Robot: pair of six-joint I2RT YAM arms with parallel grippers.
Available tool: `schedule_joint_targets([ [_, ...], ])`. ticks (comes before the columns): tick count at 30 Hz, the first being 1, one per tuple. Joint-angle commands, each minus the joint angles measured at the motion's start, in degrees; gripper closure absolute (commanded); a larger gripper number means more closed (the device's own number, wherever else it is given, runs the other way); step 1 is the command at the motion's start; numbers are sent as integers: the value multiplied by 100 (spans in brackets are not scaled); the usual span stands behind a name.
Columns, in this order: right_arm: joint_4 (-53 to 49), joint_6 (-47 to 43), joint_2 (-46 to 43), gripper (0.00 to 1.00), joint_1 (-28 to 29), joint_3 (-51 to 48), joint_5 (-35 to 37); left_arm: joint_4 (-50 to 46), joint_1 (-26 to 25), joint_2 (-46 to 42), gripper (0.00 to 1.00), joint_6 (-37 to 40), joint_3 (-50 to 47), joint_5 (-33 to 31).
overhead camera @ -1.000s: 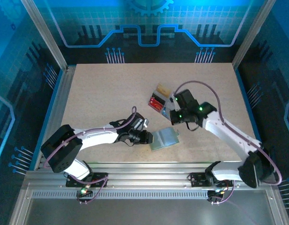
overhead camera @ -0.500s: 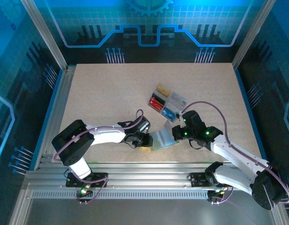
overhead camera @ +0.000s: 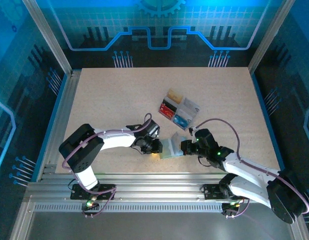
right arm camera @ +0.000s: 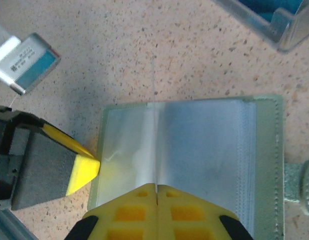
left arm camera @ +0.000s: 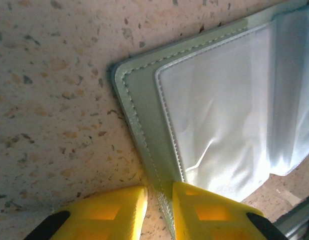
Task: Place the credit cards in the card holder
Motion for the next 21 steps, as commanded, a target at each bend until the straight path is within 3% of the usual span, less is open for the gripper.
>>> schedule_joint_targets([
  [1, 423, 207, 78, 100, 101, 16, 66, 34, 401, 237, 77, 253, 92, -696],
  [15, -805, 235, 512, 100, -129, 476, -732, -147, 729, -109, 76, 401, -98, -734],
  [21, -1125, 159, 113, 100, -208, 509, -742, -261, 702, -423, 76, 509, -128, -673],
])
